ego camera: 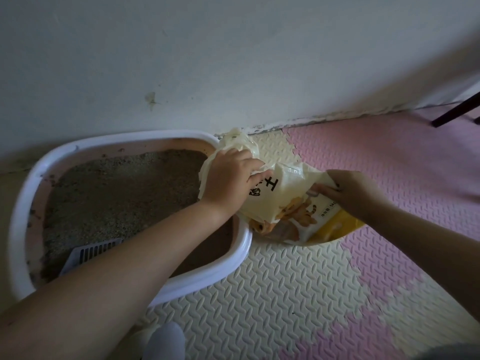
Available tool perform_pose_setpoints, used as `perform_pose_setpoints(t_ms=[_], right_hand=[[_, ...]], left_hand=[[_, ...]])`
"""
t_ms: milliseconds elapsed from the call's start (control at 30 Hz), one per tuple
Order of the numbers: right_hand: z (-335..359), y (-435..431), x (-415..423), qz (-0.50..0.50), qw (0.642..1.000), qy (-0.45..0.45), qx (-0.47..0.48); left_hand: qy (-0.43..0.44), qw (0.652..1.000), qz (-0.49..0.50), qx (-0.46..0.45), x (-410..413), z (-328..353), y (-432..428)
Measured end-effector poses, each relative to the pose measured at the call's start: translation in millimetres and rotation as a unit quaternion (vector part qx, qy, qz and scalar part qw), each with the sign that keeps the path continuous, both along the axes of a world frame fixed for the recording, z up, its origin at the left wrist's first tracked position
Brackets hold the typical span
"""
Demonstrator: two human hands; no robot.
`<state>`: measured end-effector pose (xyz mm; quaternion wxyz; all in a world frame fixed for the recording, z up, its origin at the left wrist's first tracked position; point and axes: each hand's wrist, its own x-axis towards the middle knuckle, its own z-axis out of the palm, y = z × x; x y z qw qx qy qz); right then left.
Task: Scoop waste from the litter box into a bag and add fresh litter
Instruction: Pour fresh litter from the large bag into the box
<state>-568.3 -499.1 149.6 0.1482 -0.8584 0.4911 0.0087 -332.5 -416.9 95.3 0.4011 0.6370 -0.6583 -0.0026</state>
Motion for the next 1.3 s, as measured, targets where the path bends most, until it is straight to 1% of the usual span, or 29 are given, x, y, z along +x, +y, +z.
perform_pose_setpoints(t_ms=[33,133,267,367,433,533,667,733,867,1000,1100,1200,1300], right_hand=[[2.8,-2.1,1.7,0.000,1.000,0.010,-0.012],[13.6,-3.5,11.8,0.038,0.998,-0.014,-0.055],[16.1,5.1,44.4,0.096,0.994,-0.025,-0.053],[8.2,9.7,62.6,0.120,0.988,-0.034,-0.092],[7.1,10.9,65.8,0.126,0.986,-0.034,-0.101],[8.1,10.9,63.5,0.132,0.985,-0.038,-0.103],[10.1,10.5,56.7,0.132,0.986,-0.041,-0.096],[10.0,9.7,52.7,0.138,0.985,-0.041,-0.100],[11.1,9.5,52.5,0.142,0.984,-0.039,-0.099],[13.0,10.2,58.8,0.126,0.987,-0.040,-0.087],[14.3,16.6,74.0,0.111,0.988,-0.085,-0.057],[13.5,25.3,97.7,0.108,0.986,-0.128,-0.017],[11.6,26.7,111.8,0.111,0.988,-0.100,-0.040]], left_hand=[[-0.007,1.000,-0.004,0.001,0.3,0.3,-0.8],[-0.023,1.000,-0.014,-0.002,-0.1,1.9,-3.0],[-0.038,0.999,-0.030,-0.004,-3.0,3.5,-6.6],[-0.044,0.999,-0.025,-0.007,0.7,3.4,-7.3],[-0.053,0.998,-0.031,-0.010,5.5,4.0,-5.4],[-0.092,0.994,-0.052,-0.007,18.7,7.9,-4.3],[-0.160,0.982,-0.102,0.024,47.0,13.4,-3.5],[-0.172,0.978,-0.111,0.042,59.6,14.4,-2.5],[-0.159,0.977,-0.130,0.055,70.0,15.6,-4.6],[-0.115,0.987,-0.106,0.041,69.8,11.2,-6.0],[-0.082,0.991,-0.101,0.029,66.1,10.6,-5.9],[-0.091,0.989,-0.118,0.012,59.1,13.8,-8.6],[-0.087,0.988,-0.124,0.022,60.3,16.2,-9.6]])
